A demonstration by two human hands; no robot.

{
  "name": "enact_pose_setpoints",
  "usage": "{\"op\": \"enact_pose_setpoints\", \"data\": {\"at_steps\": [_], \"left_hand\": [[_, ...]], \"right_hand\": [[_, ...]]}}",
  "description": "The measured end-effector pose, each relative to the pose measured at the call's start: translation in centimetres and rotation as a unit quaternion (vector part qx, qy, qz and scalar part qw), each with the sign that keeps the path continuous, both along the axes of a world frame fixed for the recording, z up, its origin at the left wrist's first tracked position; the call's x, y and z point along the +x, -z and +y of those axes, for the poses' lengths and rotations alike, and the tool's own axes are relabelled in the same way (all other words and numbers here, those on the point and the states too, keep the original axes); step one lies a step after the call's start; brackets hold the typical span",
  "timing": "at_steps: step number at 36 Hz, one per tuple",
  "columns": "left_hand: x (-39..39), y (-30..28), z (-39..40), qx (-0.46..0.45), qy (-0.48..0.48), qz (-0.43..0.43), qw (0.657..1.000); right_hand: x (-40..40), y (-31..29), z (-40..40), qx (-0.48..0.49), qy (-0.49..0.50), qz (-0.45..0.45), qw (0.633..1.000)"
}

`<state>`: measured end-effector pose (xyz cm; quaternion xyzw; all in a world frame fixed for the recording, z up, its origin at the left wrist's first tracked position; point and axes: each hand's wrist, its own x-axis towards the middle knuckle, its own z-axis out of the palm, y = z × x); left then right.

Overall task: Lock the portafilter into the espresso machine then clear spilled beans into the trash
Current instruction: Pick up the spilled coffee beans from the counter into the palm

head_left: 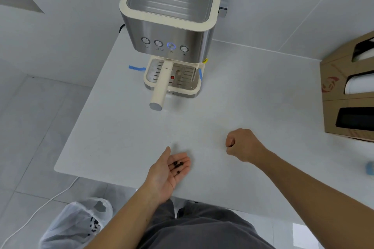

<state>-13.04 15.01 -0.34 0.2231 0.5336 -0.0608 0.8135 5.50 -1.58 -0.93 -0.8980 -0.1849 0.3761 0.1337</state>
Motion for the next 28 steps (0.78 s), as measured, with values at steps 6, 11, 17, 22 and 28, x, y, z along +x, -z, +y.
{"op": "enact_pose_setpoints", "data": {"at_steps": [6, 11, 17, 22, 28], "left_hand": [[0.4, 0.2, 0.1, -0.002, 0.006, 0.0, 1.0], [0.7, 0.3, 0.1, 0.001, 0.01, 0.008, 1.0], [0.8, 0.2, 0.1, 0.002, 0.014, 0.007, 1.0], [0.9, 0.4, 0.3, 0.004, 0.013, 0.009, 1.0], [1.1, 0.4, 0.2, 0.002, 0.013, 0.008, 1.0]], "right_hand": [[-0.3, -0.4, -0.2, 0.001, -0.002, -0.001, 1.0], [-0.3, -0.2, -0.2, -0.005, -0.005, -0.011, 1.0], [0.0, 0.2, -0.4, 0.002, -0.002, -0.022, 1.0], [0.0, 0.4, -0.4, -0.013, -0.01, -0.026, 1.0], [0.2, 0.4, 0.2, -0.041, -0.015, -0.033, 0.999]]}}
